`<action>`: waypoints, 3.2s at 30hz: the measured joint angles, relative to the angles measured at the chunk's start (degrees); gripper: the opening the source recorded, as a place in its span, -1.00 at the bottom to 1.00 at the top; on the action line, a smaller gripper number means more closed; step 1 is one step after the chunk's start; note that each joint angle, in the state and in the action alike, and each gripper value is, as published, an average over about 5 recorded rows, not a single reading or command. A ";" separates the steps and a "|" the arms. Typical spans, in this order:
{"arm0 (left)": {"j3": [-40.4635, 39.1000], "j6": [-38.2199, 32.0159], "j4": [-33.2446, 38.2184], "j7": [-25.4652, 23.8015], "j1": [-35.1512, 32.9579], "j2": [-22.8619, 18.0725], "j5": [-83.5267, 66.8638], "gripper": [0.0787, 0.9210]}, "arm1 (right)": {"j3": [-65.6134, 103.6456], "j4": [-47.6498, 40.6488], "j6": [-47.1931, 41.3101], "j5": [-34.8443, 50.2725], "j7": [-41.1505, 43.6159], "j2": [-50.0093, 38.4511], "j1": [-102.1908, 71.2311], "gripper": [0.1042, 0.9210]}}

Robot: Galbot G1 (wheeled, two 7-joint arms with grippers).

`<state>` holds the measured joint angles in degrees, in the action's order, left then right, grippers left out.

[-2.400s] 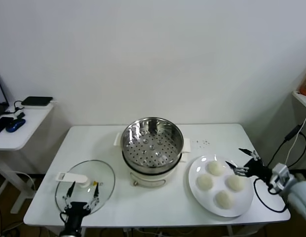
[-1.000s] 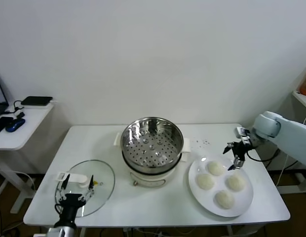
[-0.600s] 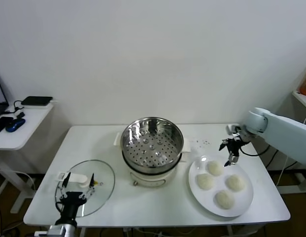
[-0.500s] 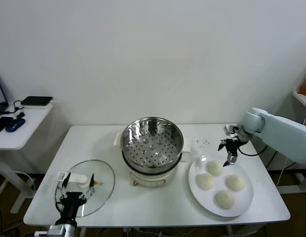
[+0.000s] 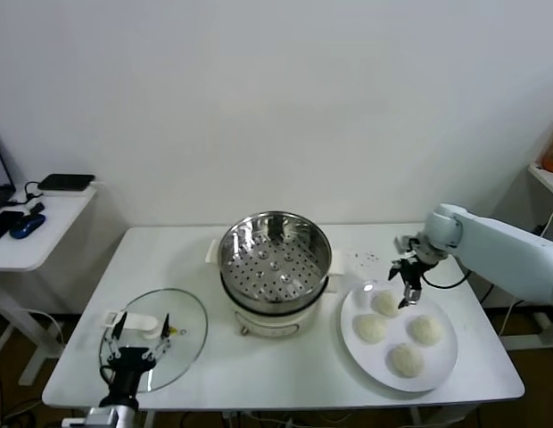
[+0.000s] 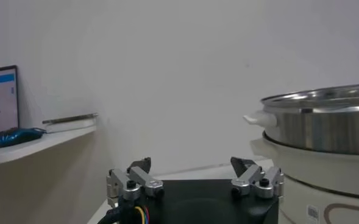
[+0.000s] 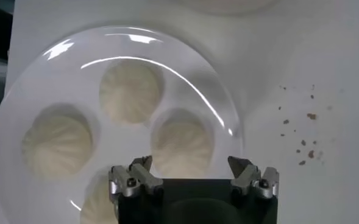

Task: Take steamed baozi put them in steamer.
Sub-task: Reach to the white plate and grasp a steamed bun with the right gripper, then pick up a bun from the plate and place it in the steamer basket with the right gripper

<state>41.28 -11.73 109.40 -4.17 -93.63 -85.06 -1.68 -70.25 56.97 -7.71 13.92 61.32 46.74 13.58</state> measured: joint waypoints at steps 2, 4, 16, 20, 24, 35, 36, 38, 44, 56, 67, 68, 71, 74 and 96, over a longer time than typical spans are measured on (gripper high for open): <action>-0.02 -0.01 0.02 0.00 -0.01 -0.13 -0.01 0.77 | 0.31 -0.06 0.00 -0.32 -0.12 0.18 -0.48 0.76; -0.07 -0.01 0.07 0.00 -0.02 -0.21 -0.01 0.77 | 0.54 -0.12 0.00 -0.64 -0.21 0.33 -0.90 0.76; -0.11 -0.08 0.49 -0.03 -0.43 -0.29 -0.29 0.77 | 2.22 -0.64 0.09 -2.32 -0.57 0.86 -2.73 0.76; -0.20 -0.11 0.69 -0.03 -0.54 -0.45 -0.35 0.77 | 2.66 -0.75 0.04 -2.66 -0.57 0.80 -3.21 0.75; -0.28 -0.13 0.67 -0.03 -0.49 -0.60 -0.33 0.77 | 3.09 -0.87 -0.02 -2.92 -0.58 0.77 -3.62 0.64; -0.26 -0.22 0.64 -0.01 -0.55 -0.83 -0.29 0.77 | 4.27 -1.05 0.03 -3.34 -0.72 0.89 -4.32 0.33; -0.25 -0.23 0.63 -0.01 -0.56 -0.83 -0.29 0.77 | 4.34 -1.03 0.05 -3.34 -0.72 0.85 -4.31 0.32; -0.25 -0.24 0.63 -0.01 -0.58 -0.83 -0.28 0.77 | 4.47 -0.93 0.09 -3.31 -0.72 0.71 -4.27 0.32; -0.20 -0.25 0.44 0.00 -0.51 -0.82 -0.17 0.77 | 4.36 0.11 0.40 -2.96 -0.41 -0.04 -3.38 0.32; -0.05 -0.29 0.49 -0.01 -0.43 -0.60 0.00 0.77 | -0.54 6.34 4.35 -2.19 1.25 -1.57 6.51 0.32; -0.05 -0.47 0.77 -0.02 -0.64 -0.52 0.45 0.77 | -6.59 13.51 10.49 -1.08 2.15 0.33 20.64 0.34; -0.06 -0.44 0.86 -0.02 -0.59 -0.52 0.52 0.77 | -6.91 13.88 11.02 -1.01 2.18 0.77 21.81 0.34; -0.05 -0.32 1.11 -0.01 -0.39 -0.52 0.72 0.77 | -7.60 14.50 12.58 -0.89 2.19 2.43 24.84 0.34; -0.02 -0.21 1.34 0.00 -0.18 -0.54 1.02 0.77 | -7.94 14.59 14.14 -0.90 2.14 4.58 26.98 0.34; -0.04 1.24 3.03 -0.08 0.71 -0.26 2.68 0.77 | -2.90 2.83 27.57 -14.76 2.25 25.25 23.22 0.37</action>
<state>41.24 -10.49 112.43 -4.24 -92.93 -85.32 1.00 -73.16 59.80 19.86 -0.84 63.58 71.99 36.80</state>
